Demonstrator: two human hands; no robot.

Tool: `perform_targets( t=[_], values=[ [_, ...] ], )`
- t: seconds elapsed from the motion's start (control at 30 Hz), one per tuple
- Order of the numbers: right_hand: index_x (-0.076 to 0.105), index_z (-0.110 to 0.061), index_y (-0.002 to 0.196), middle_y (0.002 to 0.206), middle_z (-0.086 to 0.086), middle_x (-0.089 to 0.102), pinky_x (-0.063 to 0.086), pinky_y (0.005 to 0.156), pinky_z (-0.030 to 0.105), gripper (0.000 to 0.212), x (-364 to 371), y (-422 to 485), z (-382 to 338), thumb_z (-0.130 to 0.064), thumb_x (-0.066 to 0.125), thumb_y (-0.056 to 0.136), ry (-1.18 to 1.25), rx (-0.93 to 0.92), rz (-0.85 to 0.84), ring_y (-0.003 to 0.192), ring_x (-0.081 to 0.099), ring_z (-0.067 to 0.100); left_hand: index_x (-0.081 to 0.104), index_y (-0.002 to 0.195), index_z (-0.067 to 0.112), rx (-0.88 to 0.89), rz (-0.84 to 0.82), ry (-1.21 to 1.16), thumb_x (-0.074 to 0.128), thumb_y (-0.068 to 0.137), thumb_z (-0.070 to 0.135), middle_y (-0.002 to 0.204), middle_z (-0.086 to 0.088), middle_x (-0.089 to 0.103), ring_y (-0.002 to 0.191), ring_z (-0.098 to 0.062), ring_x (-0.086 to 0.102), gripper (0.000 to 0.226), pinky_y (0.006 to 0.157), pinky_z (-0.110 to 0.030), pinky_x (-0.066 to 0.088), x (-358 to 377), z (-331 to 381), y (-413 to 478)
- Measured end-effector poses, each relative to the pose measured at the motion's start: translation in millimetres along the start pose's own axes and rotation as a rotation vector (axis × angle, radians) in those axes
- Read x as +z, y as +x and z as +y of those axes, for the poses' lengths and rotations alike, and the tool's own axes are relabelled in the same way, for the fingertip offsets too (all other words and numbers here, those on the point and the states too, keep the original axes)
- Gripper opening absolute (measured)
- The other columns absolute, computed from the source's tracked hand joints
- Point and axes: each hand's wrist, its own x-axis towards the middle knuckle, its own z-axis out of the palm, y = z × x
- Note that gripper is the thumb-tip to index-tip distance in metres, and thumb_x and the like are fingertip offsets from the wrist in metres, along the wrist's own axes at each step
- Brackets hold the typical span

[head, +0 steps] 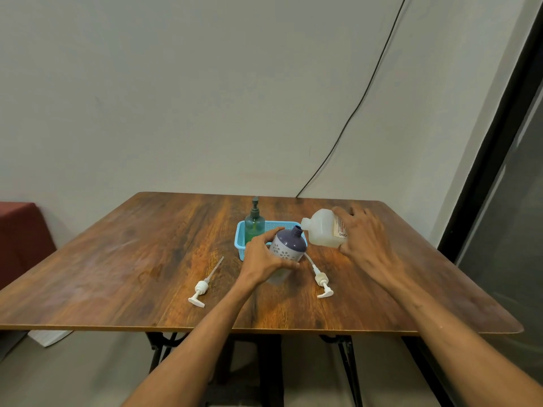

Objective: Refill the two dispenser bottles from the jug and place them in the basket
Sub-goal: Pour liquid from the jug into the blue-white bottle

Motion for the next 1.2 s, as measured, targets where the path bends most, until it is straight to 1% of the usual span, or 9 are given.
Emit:
perform_targets(
  t=[0.1, 0.23, 0.33, 0.4, 0.5, 0.63, 0.8, 1.03, 1.2],
  values=[
    [0.053, -0.024, 0.135, 0.115, 0.007, 0.058, 0.055, 0.079, 0.043, 0.092, 19.1, -9.2, 6.4, -0.030, 0.090, 0.051, 0.176, 0.094, 0.014, 0.101, 0.057, 0.031, 0.056, 0.135, 0.022, -0.017, 0.023, -0.017, 0.094, 0.055, 0.038, 0.128, 0.006, 0.063, 0.111, -0.012, 0.060, 0.090, 0.095, -0.028, 0.053, 4.5, -2.5, -3.7],
    [0.055, -0.015, 0.129, 0.113, 0.003, 0.058, 0.049, 0.075, 0.030, 0.087, 37.2, -28.4, 7.2, -0.020, 0.097, 0.053, 0.523, 0.296, 0.044, 0.100, 0.054, 0.022, 0.055, 0.137, 0.019, -0.024, 0.047, -0.059, 0.094, 0.059, 0.029, 0.130, 0.005, 0.061, 0.107, -0.008, 0.057, 0.088, 0.086, -0.019, 0.050, 8.6, -4.6, -9.0],
    [0.049, -0.011, 0.133, 0.121, 0.005, 0.058, 0.054, 0.081, 0.037, 0.093, 49.7, -41.1, 8.6, -0.019, 0.099, 0.055, 0.701, 0.427, 0.081, 0.107, 0.055, 0.022, 0.053, 0.138, 0.018, -0.032, 0.061, -0.078, 0.094, 0.060, 0.028, 0.130, 0.005, 0.059, 0.106, -0.006, 0.054, 0.088, 0.076, -0.007, 0.045, 10.1, -6.6, -11.9],
    [0.046, -0.010, 0.139, 0.126, 0.008, 0.057, 0.056, 0.089, 0.044, 0.098, 54.8, -47.8, 10.6, -0.018, 0.098, 0.056, 0.771, 0.496, 0.117, 0.113, 0.055, 0.024, 0.053, 0.138, 0.016, -0.035, 0.077, -0.087, 0.094, 0.060, 0.028, 0.132, 0.002, 0.060, 0.108, -0.006, 0.055, 0.089, 0.078, -0.008, 0.045, 11.6, -8.6, -13.4],
    [0.042, -0.011, 0.142, 0.131, 0.010, 0.055, 0.055, 0.093, 0.049, 0.099, 60.8, -57.8, 13.7, -0.017, 0.097, 0.060, 0.802, 0.595, 0.174, 0.118, 0.055, 0.028, 0.054, 0.138, 0.015, -0.032, 0.097, -0.095, 0.095, 0.058, 0.029, 0.133, 0.000, 0.061, 0.110, -0.008, 0.056, 0.091, 0.089, -0.018, 0.049, 14.6, -11.9, -15.8],
    [0.040, -0.014, 0.142, 0.134, 0.010, 0.054, 0.053, 0.091, 0.044, 0.099, 72.3, -70.2, 20.9, -0.019, 0.096, 0.061, 0.803, 0.684, 0.211, 0.120, 0.054, 0.027, 0.054, 0.138, 0.018, -0.037, 0.109, -0.098, 0.096, 0.057, 0.030, 0.132, 0.001, 0.061, 0.109, -0.010, 0.058, 0.092, 0.089, -0.022, 0.051, 19.4, -17.1, -19.4],
    [0.041, -0.012, 0.140, 0.131, 0.011, 0.056, 0.049, 0.084, 0.040, 0.097, 82.6, -81.9, 28.1, -0.019, 0.097, 0.061, 0.816, 0.728, 0.223, 0.117, 0.055, 0.028, 0.055, 0.136, 0.019, -0.052, 0.114, -0.094, 0.095, 0.058, 0.027, 0.130, 0.002, 0.061, 0.107, -0.006, 0.056, 0.089, 0.080, -0.008, 0.044, 21.2, -21.1, -22.7],
    [0.037, -0.014, 0.144, 0.136, 0.012, 0.054, 0.050, 0.091, 0.046, 0.101, 90.2, -85.6, 31.2, -0.021, 0.097, 0.063, 0.833, 0.719, 0.230, 0.122, 0.054, 0.029, 0.052, 0.137, 0.017, -0.071, 0.119, -0.105, 0.095, 0.059, 0.023, 0.135, -0.002, 0.059, 0.111, -0.007, 0.053, 0.090, 0.086, -0.012, 0.044, 22.8, -25.3, -24.1],
    [0.034, -0.017, 0.146, 0.138, 0.008, 0.052, 0.046, 0.087, 0.040, 0.105, 94.1, -88.2, 32.1, -0.024, 0.097, 0.062, 0.845, 0.699, 0.236, 0.124, 0.051, 0.026, 0.051, 0.137, 0.018, -0.089, 0.124, -0.098, 0.096, 0.055, 0.023, 0.134, 0.001, 0.058, 0.112, -0.006, 0.052, 0.093, 0.078, -0.005, 0.040, 23.2, -28.6, -25.2]
  ],
)
